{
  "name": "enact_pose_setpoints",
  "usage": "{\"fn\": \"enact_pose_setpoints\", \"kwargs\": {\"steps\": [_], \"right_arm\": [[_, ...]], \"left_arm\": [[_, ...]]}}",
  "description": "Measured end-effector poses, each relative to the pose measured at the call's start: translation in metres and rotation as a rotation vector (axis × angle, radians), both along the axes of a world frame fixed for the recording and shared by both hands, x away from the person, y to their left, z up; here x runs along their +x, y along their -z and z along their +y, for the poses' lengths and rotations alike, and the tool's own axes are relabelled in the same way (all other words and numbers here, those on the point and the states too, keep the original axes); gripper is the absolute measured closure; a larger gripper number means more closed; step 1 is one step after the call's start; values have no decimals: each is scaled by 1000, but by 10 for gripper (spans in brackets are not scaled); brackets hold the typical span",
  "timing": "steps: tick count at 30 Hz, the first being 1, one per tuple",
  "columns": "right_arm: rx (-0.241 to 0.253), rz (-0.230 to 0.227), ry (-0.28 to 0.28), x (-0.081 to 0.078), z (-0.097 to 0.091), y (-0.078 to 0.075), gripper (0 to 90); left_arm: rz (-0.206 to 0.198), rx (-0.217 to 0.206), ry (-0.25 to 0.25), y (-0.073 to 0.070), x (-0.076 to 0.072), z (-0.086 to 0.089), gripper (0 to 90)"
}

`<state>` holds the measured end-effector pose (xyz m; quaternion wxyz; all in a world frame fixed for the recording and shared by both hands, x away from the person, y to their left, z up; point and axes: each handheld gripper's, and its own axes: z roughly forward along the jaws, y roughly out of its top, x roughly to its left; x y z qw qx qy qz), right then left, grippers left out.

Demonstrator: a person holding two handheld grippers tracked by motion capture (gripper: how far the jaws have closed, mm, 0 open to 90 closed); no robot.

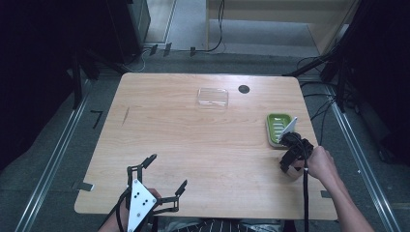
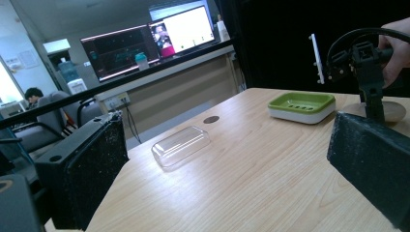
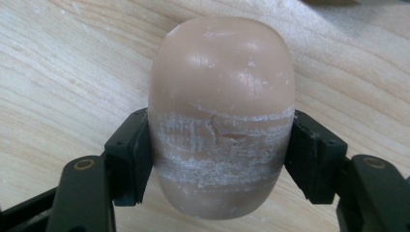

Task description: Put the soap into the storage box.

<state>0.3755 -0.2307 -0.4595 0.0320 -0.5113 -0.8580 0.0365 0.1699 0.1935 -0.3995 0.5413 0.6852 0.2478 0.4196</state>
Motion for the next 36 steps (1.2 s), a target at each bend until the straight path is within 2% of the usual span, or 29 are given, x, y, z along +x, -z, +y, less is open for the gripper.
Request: {"fn": "enact_pose_setpoints", "kwargs": {"steps": [12,36], "right_arm": [[-15,22,-2,-1,-5,-6,339],[-16,10,-14,1,-5,-24,339]], "left_arm": [[1,3,3,0,1,0,11],[-1,2,4,0,1,0,11]]}}
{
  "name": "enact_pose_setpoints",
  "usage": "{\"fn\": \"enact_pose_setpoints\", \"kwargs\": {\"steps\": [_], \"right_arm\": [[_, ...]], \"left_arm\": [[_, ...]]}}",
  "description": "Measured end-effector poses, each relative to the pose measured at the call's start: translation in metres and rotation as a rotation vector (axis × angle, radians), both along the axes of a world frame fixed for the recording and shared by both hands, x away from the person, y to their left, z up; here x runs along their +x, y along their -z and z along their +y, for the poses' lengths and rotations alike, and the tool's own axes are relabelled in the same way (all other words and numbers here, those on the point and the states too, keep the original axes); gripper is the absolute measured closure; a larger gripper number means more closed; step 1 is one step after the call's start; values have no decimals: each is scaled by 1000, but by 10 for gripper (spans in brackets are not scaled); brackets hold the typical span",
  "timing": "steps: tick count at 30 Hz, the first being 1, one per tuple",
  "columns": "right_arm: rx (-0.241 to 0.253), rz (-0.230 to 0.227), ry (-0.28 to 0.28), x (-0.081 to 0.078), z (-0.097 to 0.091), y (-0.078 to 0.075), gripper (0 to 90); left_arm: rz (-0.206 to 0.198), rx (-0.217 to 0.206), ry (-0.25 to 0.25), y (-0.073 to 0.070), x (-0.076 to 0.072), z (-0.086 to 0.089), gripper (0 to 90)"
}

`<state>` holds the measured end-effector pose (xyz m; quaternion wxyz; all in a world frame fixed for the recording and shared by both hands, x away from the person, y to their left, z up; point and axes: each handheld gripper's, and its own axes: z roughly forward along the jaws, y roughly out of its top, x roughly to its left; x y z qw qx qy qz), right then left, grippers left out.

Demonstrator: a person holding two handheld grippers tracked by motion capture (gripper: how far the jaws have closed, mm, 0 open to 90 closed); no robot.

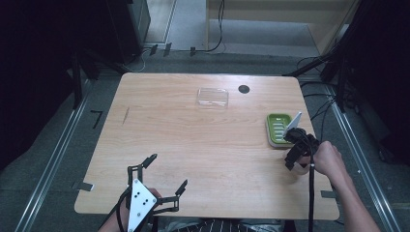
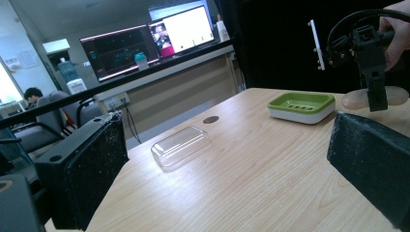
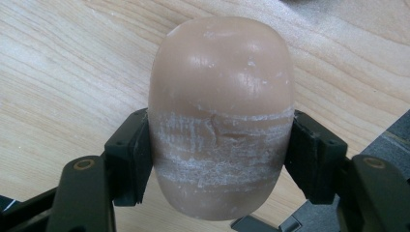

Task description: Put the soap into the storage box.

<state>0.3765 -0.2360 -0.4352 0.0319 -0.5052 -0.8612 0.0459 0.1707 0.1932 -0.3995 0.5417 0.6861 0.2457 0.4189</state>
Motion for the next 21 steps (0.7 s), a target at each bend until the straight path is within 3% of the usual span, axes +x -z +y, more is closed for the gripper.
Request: {"fn": "enact_pose_setpoints", "kwargs": {"steps": [21], "right_arm": [[-2,-8,-24,9,6,-11,339]], "left_arm": [[-1,-3,1,0,0,0,11]]}}
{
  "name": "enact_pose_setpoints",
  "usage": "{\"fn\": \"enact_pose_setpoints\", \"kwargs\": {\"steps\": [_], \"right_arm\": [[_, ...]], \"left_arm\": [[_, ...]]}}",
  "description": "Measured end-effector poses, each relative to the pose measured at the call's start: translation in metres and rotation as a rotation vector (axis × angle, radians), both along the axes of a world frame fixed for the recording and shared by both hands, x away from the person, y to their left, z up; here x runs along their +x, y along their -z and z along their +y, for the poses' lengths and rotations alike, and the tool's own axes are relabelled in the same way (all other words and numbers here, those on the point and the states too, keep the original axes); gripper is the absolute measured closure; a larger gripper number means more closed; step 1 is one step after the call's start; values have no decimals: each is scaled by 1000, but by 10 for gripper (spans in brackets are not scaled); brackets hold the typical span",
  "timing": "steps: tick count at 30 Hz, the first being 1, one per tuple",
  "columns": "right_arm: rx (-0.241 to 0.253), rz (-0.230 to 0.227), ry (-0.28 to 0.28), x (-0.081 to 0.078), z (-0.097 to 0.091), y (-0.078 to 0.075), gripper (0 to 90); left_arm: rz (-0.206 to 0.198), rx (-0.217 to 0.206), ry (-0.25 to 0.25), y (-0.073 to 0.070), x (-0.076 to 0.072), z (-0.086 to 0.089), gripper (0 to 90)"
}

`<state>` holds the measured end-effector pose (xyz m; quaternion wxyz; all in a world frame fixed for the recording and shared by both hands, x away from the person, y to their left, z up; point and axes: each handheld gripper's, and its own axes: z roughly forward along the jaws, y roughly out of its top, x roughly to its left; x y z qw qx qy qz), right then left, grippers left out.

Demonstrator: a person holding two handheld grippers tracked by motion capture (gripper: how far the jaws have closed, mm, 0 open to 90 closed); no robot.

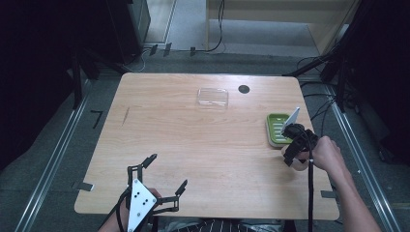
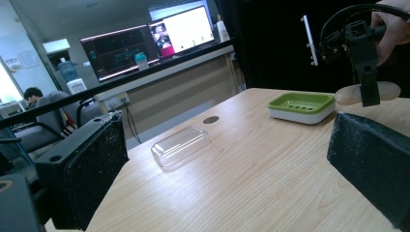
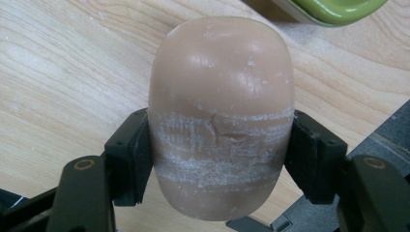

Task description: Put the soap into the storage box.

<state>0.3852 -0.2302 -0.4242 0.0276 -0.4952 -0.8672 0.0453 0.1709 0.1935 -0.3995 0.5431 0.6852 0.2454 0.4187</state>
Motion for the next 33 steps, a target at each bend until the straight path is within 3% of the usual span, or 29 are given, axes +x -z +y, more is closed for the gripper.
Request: {"fn": "enact_pose_setpoints", "kwargs": {"steps": [33], "right_arm": [[-4,-22,-15,18,8,-15,339]], "left_arm": [[1,3,-1,0,0,0,11]]}}
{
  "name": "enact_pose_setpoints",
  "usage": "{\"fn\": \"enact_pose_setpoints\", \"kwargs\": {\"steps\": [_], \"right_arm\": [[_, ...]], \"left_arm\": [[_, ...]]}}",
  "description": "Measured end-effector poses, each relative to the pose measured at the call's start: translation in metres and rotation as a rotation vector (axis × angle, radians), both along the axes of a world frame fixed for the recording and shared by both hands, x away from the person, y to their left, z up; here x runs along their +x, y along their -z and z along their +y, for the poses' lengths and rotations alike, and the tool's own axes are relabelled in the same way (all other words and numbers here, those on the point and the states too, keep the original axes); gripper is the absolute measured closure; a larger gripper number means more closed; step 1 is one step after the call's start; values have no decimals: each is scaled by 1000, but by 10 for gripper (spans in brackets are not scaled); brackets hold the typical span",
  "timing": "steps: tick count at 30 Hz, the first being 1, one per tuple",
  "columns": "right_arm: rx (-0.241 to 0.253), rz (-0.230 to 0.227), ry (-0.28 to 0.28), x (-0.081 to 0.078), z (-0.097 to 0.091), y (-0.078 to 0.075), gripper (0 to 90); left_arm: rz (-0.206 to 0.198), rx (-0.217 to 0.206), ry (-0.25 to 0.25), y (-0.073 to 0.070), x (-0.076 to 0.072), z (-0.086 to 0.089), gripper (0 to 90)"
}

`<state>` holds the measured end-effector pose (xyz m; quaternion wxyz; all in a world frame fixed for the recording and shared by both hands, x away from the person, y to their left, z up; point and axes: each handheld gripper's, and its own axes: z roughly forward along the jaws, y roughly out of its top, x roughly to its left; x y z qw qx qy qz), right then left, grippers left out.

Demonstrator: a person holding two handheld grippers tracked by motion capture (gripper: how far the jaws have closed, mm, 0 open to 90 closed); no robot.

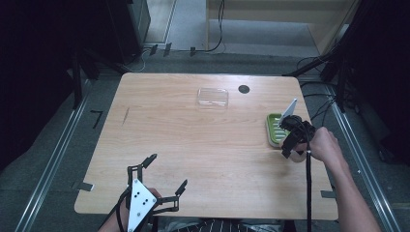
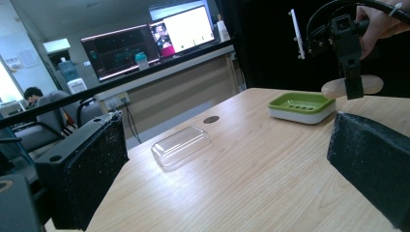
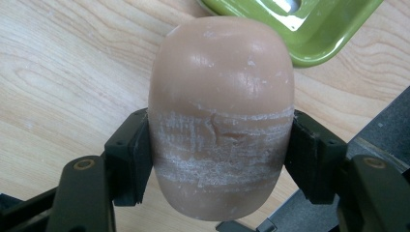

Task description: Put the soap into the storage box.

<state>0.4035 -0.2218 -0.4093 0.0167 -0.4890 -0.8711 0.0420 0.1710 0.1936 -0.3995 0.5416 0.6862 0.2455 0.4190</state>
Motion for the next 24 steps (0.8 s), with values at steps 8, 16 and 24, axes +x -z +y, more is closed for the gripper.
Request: {"fn": "enact_pose_setpoints", "kwargs": {"steps": [8,16,24], "right_arm": [[0,-8,-4,6,0,-4,339],[-1,-20,-4,13,1,-8,339],[-1,-25,-1,20,2,-11,339]], "left_arm": [[0,0,0,0,0,0,11],[0,-1,1,0,0,0,12],[0,1,1,0,0,0,11]]}}
